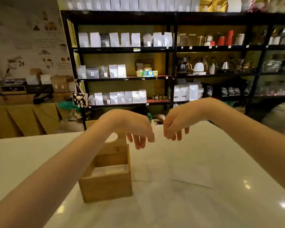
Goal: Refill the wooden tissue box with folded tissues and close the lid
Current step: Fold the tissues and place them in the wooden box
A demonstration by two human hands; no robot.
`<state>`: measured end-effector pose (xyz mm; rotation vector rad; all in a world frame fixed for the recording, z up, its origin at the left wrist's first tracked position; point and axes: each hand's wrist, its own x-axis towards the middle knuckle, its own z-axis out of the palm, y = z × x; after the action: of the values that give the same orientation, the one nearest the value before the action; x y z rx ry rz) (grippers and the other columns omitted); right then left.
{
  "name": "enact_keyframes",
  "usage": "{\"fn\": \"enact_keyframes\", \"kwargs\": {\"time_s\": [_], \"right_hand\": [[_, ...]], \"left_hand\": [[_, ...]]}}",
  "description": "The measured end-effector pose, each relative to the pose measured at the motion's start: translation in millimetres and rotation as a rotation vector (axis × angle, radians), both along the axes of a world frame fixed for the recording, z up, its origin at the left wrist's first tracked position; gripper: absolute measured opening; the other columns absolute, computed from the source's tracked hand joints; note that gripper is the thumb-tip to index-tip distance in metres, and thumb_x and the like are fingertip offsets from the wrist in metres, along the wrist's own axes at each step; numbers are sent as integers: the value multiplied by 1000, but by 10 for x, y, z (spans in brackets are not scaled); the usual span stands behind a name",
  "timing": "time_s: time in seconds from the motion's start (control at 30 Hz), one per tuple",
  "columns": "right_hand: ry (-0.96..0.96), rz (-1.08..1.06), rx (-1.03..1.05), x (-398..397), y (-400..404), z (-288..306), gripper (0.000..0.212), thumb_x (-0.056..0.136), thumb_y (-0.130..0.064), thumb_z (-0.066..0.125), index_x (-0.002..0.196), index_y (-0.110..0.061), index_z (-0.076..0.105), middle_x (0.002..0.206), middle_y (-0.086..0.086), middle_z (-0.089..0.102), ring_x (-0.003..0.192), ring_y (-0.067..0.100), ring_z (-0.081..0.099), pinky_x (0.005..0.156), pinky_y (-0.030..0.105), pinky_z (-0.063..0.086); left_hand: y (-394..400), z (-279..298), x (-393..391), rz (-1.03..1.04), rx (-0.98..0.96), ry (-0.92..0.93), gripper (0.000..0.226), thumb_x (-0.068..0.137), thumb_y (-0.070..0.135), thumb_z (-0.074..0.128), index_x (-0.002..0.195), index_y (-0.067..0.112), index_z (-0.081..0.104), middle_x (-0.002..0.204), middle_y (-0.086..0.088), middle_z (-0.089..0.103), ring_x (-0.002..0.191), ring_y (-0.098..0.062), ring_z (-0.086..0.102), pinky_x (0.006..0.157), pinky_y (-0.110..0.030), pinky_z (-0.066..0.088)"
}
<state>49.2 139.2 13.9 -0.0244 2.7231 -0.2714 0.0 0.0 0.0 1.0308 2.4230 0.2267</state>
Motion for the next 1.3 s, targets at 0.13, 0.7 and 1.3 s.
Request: {"fn": "enact_keyframes", "kwargs": {"time_s": [0.13, 0.7, 1.3], "right_hand": [[-80, -42, -55, 171, 107, -385, 20, 89, -26, 53, 102, -13, 63, 94, 2, 65, 87, 16, 64, 76, 27, 50], [177, -160, -108, 736, 284, -1610, 38, 78, -32, 66, 113, -21, 58, 94, -6, 48, 71, 2, 43, 63, 17, 37], [350, -200, -515, 839, 396, -1400, 9, 83, -21, 64, 82, -14, 70, 80, 3, 71, 69, 10, 61, 68, 29, 49]], "left_hand": [[70, -301, 103, -40, -28, 28, 31, 93, 27, 45, 115, 10, 59, 94, -4, 63, 85, -16, 61, 78, -25, 48], [221, -1522, 490, -50, 85, 234, 38, 83, 40, 57, 117, 23, 54, 105, 2, 56, 91, -15, 50, 87, -30, 48], [-14, -1273, 503, 194, 387, -66, 11, 81, 21, 66, 90, 16, 70, 71, 7, 71, 56, -1, 65, 55, -12, 48]]}}
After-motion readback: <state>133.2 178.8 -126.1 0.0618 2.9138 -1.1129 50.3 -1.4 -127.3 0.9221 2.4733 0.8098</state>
